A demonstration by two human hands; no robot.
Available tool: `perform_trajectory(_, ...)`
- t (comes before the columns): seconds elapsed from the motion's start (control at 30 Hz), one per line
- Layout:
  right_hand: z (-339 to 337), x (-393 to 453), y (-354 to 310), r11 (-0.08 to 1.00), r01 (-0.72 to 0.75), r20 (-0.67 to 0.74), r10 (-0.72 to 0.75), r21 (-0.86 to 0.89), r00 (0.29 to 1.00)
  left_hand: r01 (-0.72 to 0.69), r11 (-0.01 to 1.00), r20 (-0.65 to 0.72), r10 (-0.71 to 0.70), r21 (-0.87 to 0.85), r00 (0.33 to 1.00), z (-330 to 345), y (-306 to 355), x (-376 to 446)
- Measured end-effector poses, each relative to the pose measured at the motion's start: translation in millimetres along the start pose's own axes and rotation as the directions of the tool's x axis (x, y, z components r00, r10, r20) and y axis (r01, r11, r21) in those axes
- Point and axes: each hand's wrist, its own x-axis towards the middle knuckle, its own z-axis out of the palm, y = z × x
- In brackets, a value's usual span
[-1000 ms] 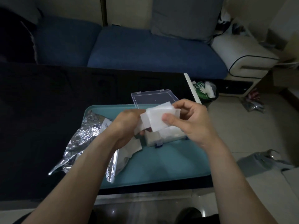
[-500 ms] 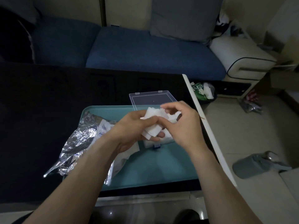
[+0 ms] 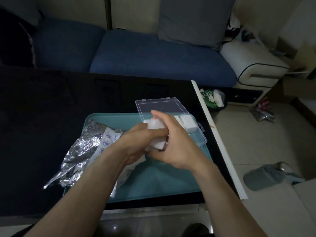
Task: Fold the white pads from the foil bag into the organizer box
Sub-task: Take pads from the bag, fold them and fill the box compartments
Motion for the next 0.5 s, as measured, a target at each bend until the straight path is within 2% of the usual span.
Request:
perform_trajectory(0.13,1.0,-0.2,-0.3,1.0,-0.005,-0.032,0.005,0.01,0.999,0.046,0.993,0.072,-0.038,-0.112,0.997,0.9,1.0,-2.4)
perform_trajectory(0.27,-3.2,-1.0,-1.1,1.0,-0.006,0.088,0.005,0.016,0.996,0.15,0.972,0.17,-0.119,-0.182,0.978,0.5,-0.1,0.3)
perform_trajectory(0.33,-2.2,-1.8,-1.8,0.999,-0.027,0.127,0.03,-0.021,0.991,0.181,0.967,0.174,-0.15,-0.178,0.973,1.2,-1.2,1.3)
perform_trajectory(0.5,-3.2,-1.3,0.7,0.998,0.009,0.065,-0.005,-0.069,0.998,0.134,0.985,0.108,-0.123,-0.105,0.987,2.8,-4.4,1.9)
